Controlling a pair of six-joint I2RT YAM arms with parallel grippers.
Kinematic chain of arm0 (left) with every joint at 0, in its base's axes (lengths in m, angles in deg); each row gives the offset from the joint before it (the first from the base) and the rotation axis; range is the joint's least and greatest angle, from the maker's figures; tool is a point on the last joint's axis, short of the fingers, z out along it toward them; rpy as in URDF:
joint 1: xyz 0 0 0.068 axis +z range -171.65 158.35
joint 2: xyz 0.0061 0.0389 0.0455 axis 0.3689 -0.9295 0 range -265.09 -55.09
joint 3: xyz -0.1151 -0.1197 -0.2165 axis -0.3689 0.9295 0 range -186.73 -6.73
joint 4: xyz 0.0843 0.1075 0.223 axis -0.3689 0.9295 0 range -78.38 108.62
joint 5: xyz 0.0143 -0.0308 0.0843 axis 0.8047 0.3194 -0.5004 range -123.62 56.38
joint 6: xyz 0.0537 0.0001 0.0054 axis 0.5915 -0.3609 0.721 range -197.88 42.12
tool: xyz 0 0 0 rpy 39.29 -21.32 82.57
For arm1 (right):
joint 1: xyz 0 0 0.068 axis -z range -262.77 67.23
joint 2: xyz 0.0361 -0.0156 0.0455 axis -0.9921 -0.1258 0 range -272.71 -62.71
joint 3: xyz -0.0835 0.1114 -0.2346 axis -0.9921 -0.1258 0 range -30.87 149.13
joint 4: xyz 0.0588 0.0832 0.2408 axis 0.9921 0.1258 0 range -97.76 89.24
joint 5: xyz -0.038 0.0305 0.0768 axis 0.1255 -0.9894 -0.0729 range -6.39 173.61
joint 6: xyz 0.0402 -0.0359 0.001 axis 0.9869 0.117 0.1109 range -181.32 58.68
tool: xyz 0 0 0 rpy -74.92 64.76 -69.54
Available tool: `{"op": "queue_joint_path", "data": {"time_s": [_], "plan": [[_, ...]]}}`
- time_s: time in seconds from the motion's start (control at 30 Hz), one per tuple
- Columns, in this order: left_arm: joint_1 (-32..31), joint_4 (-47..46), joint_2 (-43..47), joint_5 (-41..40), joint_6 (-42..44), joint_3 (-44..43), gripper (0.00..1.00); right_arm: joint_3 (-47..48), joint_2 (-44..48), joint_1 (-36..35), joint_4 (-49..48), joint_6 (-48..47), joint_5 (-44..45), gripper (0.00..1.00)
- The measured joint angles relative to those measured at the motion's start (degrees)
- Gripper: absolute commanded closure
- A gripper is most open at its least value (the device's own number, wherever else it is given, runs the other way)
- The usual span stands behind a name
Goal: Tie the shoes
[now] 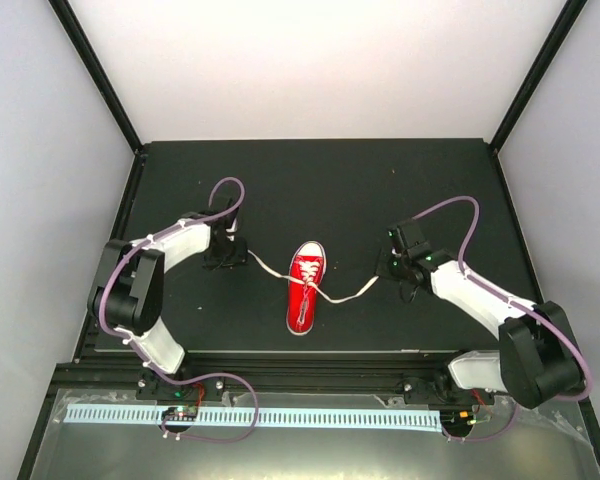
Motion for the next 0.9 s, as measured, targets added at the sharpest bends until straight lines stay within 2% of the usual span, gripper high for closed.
{"op": "queue_joint_path", "data": {"time_s": [0.2, 0.3, 0.37, 0.43, 0.53, 0.6, 0.77, 0.9], "plan": [[0.0, 0.0, -2.5, -0.4, 0.2, -1.1, 0.61, -2.2, -0.1, 0.0, -1.9, -0.6, -0.2, 0.98], [0.0, 0.0, -3.8, -1.6, 0.5, -1.7, 0.79, -3.4, -0.1, 0.0, -2.6, -0.7, -0.1, 0.97], [0.0, 0.0, -3.9, -3.4, 0.5, -1.8, 0.90, -4.5, -0.3, 0.0, -3.5, -0.8, -0.1, 0.90], [0.0, 0.0, -3.8, -5.6, 0.9, -1.8, 0.97, -5.2, -0.7, 0.0, -4.2, -0.7, -0.2, 0.75], [0.0, -0.2, -1.9, -8.5, 1.4, -1.4, 0.99, -6.4, -1.0, 0.0, -5.2, -0.7, -0.7, 0.39], [0.0, -1.1, 2.0, -9.9, 1.5, -0.2, 0.98, -7.1, -1.0, 0.0, -5.5, -0.4, -0.9, 0.26], [0.0, -4.5, 15.6, -10.7, 2.1, 2.7, 0.98, -7.3, 0.6, 0.0, -4.9, -0.6, -1.0, 0.17], [0.0, -6.4, 22.1, -6.0, 3.3, 3.3, 0.98, -7.0, 4.8, 0.0, -4.1, -1.6, -1.6, 0.11]]}}
